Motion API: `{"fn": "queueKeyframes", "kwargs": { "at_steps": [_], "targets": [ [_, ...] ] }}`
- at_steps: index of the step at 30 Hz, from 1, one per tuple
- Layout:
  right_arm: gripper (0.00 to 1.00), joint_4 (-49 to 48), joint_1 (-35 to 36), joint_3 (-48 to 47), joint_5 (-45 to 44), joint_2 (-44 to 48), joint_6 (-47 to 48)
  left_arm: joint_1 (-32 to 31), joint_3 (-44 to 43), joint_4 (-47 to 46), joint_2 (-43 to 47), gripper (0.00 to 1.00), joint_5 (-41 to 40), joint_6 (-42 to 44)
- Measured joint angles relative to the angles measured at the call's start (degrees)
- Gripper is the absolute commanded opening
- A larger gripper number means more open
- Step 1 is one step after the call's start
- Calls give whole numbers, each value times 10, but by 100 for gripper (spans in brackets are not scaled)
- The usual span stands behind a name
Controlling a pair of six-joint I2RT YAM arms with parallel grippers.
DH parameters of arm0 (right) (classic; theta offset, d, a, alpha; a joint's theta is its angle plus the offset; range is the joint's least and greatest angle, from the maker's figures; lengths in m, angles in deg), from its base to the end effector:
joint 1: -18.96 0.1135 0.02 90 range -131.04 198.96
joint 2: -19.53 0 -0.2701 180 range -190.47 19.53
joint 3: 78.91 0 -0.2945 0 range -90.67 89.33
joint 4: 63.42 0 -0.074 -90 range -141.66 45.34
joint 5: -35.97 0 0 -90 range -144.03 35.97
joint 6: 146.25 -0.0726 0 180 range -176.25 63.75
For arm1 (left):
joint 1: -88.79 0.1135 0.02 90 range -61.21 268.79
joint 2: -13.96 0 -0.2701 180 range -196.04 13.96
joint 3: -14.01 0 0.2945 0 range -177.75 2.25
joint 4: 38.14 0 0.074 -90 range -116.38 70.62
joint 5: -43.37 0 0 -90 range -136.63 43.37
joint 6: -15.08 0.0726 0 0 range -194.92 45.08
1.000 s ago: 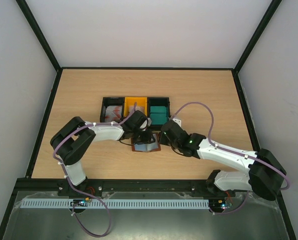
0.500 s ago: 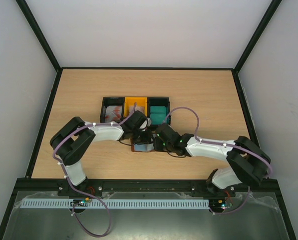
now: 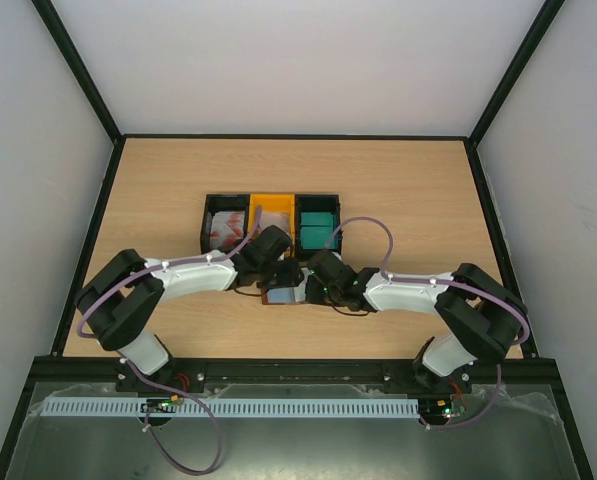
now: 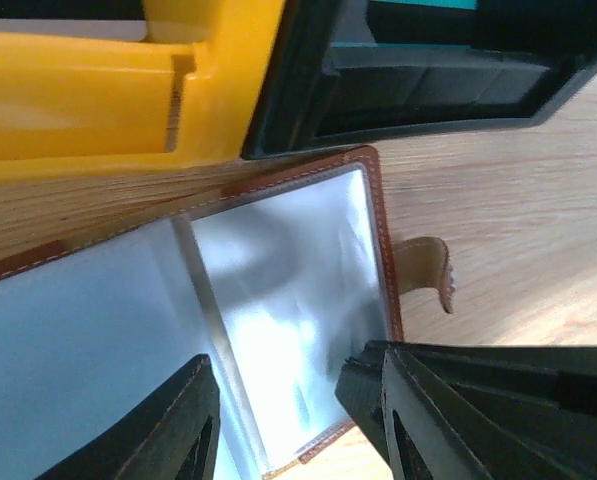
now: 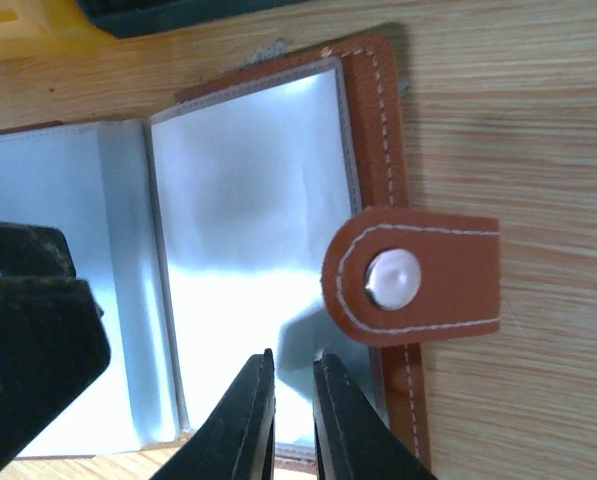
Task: Put the credit cards into the card holder
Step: Open the card holder at the center of the board.
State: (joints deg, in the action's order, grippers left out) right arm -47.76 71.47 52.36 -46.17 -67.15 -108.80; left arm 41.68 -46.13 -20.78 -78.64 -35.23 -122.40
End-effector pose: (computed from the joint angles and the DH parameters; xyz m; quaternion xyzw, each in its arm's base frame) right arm 0.1888 0.2625 0.0846 -0.0211 0.9478 0.2869 0.1378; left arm 0.2443 -0.2841 0.1143 0.0311 0.9346 -0.3144 0.1633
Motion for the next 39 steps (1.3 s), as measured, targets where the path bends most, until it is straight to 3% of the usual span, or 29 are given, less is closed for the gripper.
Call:
{"fn": "queueKeyframes", "kwargs": {
  "at_steps": [11,22,28,39],
  "targets": [
    [13,-49,0,16,73,-7,10,-70,-25,103,-19,40,-180,-101],
    [13,-77,-24,45,107,10,60,-89,-59,130,-59,38,-219,-160],
    [21,-19,-51,49,100,77,99,-92,-60,126,-56,49,-221,-149],
    [23,92,-57,-40,67,157,127,-88,-107,136,-13,46,-213,-108]
  ]
}}
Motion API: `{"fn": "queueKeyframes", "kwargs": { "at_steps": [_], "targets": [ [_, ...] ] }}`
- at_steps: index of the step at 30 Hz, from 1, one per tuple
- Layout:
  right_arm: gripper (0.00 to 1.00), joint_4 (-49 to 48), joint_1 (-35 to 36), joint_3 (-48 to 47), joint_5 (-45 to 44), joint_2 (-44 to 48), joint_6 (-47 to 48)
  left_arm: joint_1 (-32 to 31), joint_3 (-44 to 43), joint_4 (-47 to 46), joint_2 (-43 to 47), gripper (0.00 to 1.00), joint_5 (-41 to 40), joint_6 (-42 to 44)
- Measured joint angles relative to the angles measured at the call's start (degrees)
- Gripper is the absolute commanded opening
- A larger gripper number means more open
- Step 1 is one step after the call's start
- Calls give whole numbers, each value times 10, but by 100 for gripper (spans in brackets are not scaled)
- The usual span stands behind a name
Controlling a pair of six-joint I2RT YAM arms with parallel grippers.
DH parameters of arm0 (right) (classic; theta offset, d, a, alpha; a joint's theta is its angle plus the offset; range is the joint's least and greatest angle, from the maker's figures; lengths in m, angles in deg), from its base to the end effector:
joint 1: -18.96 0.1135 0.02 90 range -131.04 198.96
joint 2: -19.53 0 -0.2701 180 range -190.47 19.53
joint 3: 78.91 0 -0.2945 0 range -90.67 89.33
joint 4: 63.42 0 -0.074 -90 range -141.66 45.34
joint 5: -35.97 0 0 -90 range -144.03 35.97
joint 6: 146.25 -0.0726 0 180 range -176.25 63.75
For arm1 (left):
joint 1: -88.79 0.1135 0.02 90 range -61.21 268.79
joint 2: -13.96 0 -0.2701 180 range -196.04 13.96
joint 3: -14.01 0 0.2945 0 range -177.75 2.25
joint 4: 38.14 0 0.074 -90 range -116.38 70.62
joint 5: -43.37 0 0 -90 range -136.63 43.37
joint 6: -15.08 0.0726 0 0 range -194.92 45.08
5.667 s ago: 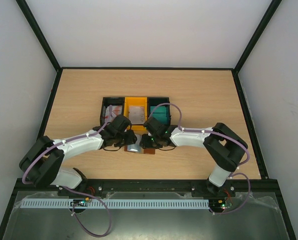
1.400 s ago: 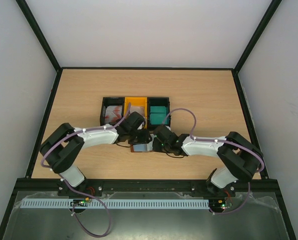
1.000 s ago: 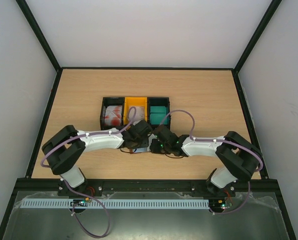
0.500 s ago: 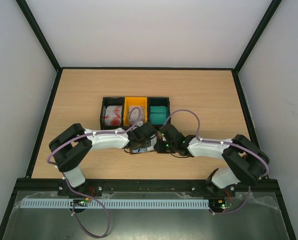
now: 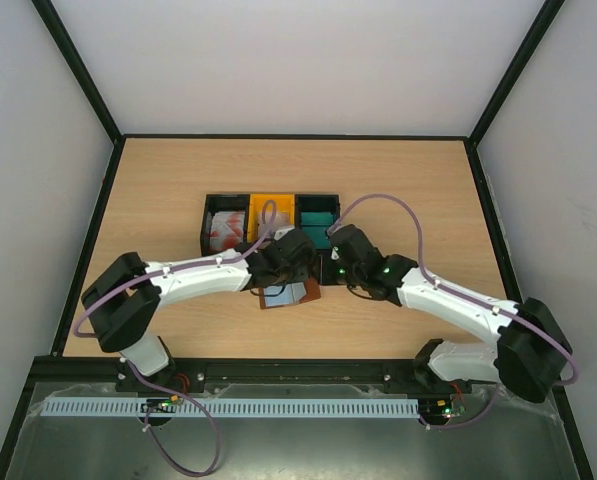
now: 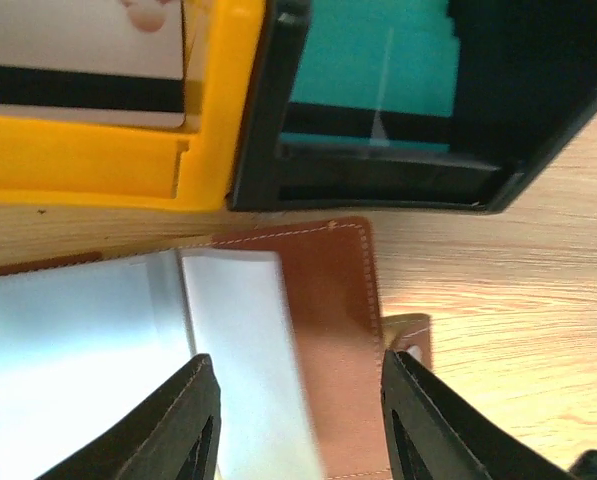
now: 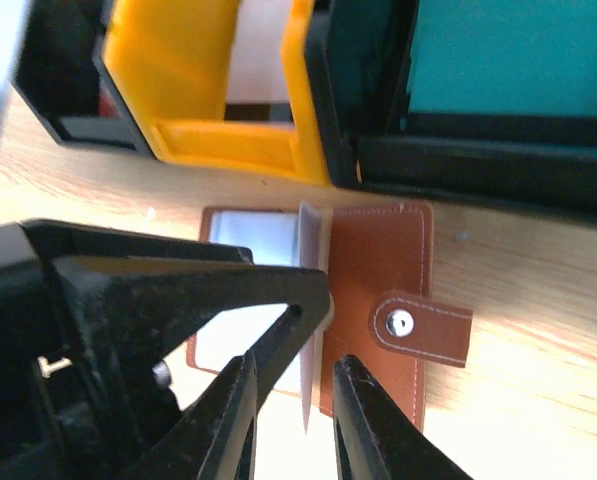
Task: Put the credit cards into the card holder
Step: Open the card holder at the center of the board.
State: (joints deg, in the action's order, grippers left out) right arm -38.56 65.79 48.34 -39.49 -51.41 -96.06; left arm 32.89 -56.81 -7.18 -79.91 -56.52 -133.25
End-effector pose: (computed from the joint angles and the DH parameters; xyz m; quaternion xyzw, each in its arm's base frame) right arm 0.2036 0.2437 0.1784 -0.1060 0.9051 0.3555 0.2078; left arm 0.2316 -0.3199 0.1499 -0.0467 0.9468 -0.2140 0.2360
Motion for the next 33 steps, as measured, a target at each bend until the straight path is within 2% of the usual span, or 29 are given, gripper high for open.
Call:
{"fn": "queueKeyframes", "kwargs": {
  "at_steps": [5,13,18,24,28,33],
  "targets": [
    [30,40,0,-44,-39,30,2,8,24,-29,35,45,12,10],
    [40,85,0,-109,-108,33,14,39,88,-38,112,50,46,39],
    [42,97,-3,-153,-119,-16,30,78,132,-35,200,47,58,57],
    [43,104,-4,-216,-113,-118,54,158,194,-36,288,37,94,79],
    [47,108,-2,-240,-85,-176,68,184,243,-54,291,32,137,94],
    [47,109,19,-243,-62,-204,71,187,271,-87,242,31,219,124]
  ]
}}
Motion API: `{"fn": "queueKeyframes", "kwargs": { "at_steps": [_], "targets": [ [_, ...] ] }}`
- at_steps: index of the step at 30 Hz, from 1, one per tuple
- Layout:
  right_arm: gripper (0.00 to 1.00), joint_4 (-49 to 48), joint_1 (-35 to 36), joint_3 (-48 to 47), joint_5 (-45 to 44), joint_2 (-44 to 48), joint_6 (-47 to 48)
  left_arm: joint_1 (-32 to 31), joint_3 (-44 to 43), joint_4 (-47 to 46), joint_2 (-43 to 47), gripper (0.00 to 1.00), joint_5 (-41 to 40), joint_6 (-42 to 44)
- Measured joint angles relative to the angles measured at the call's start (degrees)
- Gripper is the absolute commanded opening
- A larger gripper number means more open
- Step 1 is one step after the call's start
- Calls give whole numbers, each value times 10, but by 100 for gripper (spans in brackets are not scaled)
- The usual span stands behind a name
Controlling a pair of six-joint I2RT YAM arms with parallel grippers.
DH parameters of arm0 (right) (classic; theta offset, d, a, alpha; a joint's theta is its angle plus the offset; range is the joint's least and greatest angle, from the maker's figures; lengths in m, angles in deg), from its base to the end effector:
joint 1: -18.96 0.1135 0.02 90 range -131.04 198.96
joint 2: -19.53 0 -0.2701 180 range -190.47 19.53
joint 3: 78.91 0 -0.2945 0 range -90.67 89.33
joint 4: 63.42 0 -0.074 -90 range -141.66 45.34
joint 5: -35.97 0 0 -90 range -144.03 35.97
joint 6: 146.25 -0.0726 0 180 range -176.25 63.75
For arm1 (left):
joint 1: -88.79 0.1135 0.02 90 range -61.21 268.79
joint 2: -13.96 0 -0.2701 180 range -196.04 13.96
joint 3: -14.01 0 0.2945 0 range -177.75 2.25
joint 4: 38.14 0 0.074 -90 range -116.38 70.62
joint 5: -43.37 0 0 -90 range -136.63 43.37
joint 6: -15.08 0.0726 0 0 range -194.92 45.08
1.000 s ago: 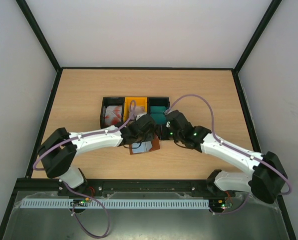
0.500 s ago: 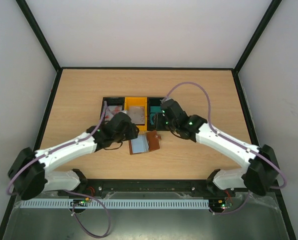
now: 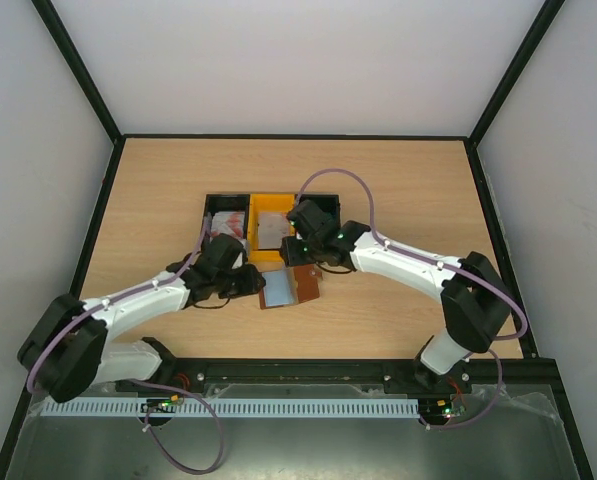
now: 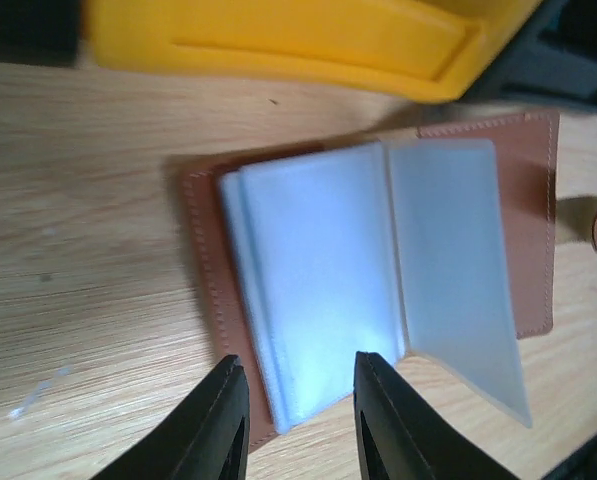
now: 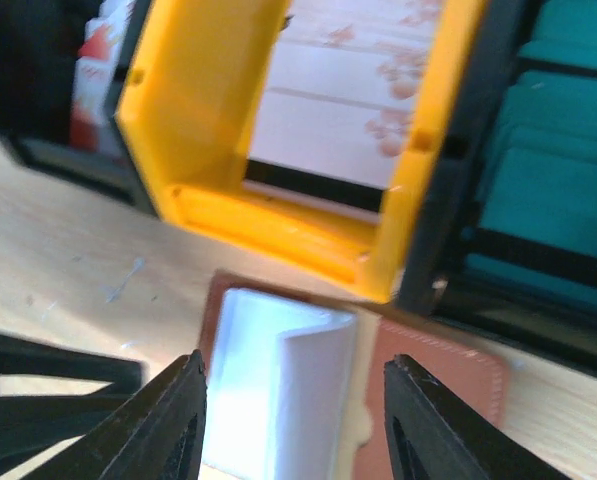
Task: Put the credit cards into the card holder
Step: Open the card holder at the center of the board.
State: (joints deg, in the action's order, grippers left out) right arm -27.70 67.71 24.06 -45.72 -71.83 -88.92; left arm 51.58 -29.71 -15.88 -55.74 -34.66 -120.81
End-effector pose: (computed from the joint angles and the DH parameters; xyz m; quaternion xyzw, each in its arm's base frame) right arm 0.2594 0.3117 0.1988 -0.1556 0.9247 0.2738 0.2139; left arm 0.2200 -0.1859 0.1296 -0.0333 0.9294 -0.3080 0.2007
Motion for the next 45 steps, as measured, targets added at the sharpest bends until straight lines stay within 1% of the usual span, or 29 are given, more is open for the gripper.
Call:
{"fn": "queueKeyframes", "kwargs": {
  "at_steps": [2,6,9,11,18,26,30,32,35,37,40,45],
  "targets": [
    [41,-4,12,1,16,0,-4,0,-3,-15,-22,31,25,14],
    [23,-33,32,16,58,0,-19,15,-24,-26,-46,32,53,31],
    [15,-59,40,39,90,2,-37,34,-36,-49,-62,32,81,34],
    [14,-70,41,52,102,7,-47,38,-47,-63,-85,32,99,37],
    [15,-92,45,102,134,53,-61,37,-64,-94,-157,33,161,50],
    [16,-94,66,106,148,41,-50,39,-88,-117,-191,34,197,53],
    [18,-95,75,113,107,21,-59,36,-108,-119,-192,37,205,54],
    [20,-94,75,118,73,13,-69,35,-125,-110,-192,40,201,58],
    [24,-91,75,121,19,1,-88,35,-164,-79,-190,47,179,71],
    [28,-88,75,122,-14,-4,-101,38,-192,-48,-184,50,155,88],
    [33,-79,75,122,-56,-14,-116,49,-240,13,-167,51,94,128],
    [34,-69,75,122,-88,-32,-131,79,-292,106,-139,49,-38,212]
  ]
}}
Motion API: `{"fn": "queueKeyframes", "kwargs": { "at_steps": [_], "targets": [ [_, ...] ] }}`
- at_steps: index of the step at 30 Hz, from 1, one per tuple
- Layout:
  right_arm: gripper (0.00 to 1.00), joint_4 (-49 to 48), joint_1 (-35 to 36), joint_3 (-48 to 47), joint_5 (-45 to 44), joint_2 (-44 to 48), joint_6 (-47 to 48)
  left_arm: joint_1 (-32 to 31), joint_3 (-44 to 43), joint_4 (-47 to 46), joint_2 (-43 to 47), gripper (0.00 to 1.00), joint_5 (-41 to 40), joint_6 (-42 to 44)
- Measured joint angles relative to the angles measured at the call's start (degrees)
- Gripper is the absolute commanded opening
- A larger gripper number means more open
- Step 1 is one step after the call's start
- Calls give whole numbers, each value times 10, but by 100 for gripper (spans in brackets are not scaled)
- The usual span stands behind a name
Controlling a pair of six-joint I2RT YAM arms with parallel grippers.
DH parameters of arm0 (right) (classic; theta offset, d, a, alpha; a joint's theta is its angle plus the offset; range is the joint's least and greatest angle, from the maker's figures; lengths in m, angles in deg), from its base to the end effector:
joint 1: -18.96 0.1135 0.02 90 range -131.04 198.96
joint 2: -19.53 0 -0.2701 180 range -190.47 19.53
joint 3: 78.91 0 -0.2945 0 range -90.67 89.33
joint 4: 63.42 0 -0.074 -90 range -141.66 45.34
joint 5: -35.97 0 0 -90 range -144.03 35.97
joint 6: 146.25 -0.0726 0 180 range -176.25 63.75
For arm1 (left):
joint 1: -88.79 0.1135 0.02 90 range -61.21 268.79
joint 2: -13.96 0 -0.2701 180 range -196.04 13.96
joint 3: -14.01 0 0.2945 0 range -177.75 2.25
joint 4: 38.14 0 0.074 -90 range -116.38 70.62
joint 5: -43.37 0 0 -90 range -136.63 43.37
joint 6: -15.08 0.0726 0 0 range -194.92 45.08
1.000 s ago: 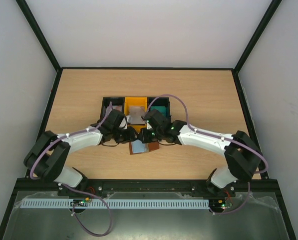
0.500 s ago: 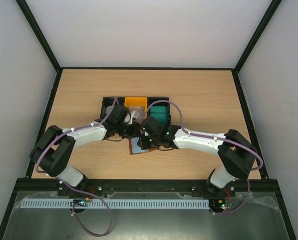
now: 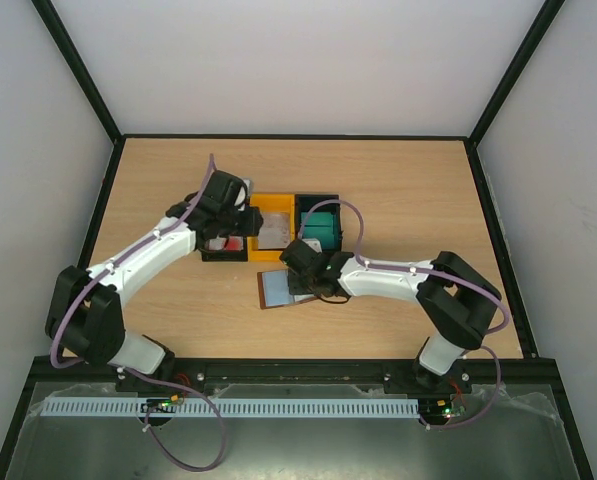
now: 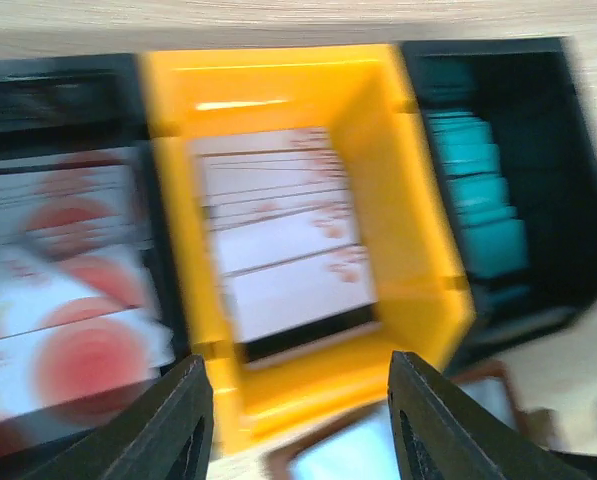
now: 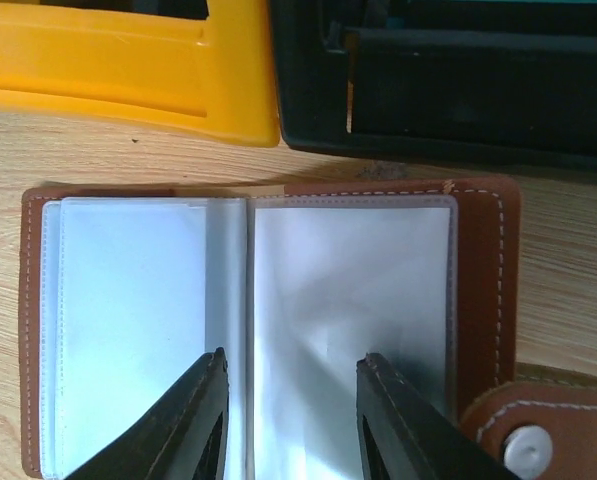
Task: Put the credit cards into the card holder
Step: Move the storage box to the center of the board.
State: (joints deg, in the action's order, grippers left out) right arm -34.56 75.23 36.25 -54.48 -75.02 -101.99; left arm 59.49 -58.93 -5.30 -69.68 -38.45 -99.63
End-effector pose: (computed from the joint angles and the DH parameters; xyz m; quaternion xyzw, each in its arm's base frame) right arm 0.2080 0.3104 0.1117 -0.0873 0.9586 0.2081 0.1734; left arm 0.3309 -0.1975 0.2268 0.0648 0.9147 -0.2370 0.3208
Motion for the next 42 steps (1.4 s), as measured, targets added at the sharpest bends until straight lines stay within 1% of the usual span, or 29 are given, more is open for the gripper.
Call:
{"fn": "queueKeyframes", "kwargs": {
  "at_steps": [2,5,7,9,13,15,18,20,22,26,30,32,35,38,42],
  "targets": [
    [34,1,0,0,0,-3,-2,18,-8,33,0,49,-45,27],
    [34,0,0,0,6,-4,-1,56,-9,72,-8,48,-72,40],
    [34,-1,0,0,12,-4,1,77,-2,82,-7,48,-70,37],
    [34,-2,0,0,19,-4,3,84,15,75,2,48,-60,26],
    [35,9,0,-15,30,-4,11,82,74,63,59,51,-44,-12],
    [36,14,0,-36,37,-4,22,84,99,63,102,57,-45,-30],
    [36,30,0,-89,63,-4,60,114,116,61,156,64,-50,-52],
    [36,40,0,-142,81,-8,90,149,122,58,180,67,-52,-62],
    [36,45,0,-197,95,-21,120,179,124,55,186,67,-49,-67],
    [37,55,-2,-303,110,-76,173,231,127,47,162,66,-34,-73],
    [37,75,-9,-380,119,-153,212,258,133,17,110,66,-6,-74],
    [37,84,-16,-404,124,-182,224,264,134,0,80,65,8,-72],
    [37,97,-32,-441,130,-222,239,269,130,-26,26,61,30,-70],
    [37,110,-47,-472,136,-250,251,269,116,-44,-24,54,49,-68],
    [37,120,-62,-506,139,-274,272,269,104,-73,-57,44,76,-65]
  ]
}}
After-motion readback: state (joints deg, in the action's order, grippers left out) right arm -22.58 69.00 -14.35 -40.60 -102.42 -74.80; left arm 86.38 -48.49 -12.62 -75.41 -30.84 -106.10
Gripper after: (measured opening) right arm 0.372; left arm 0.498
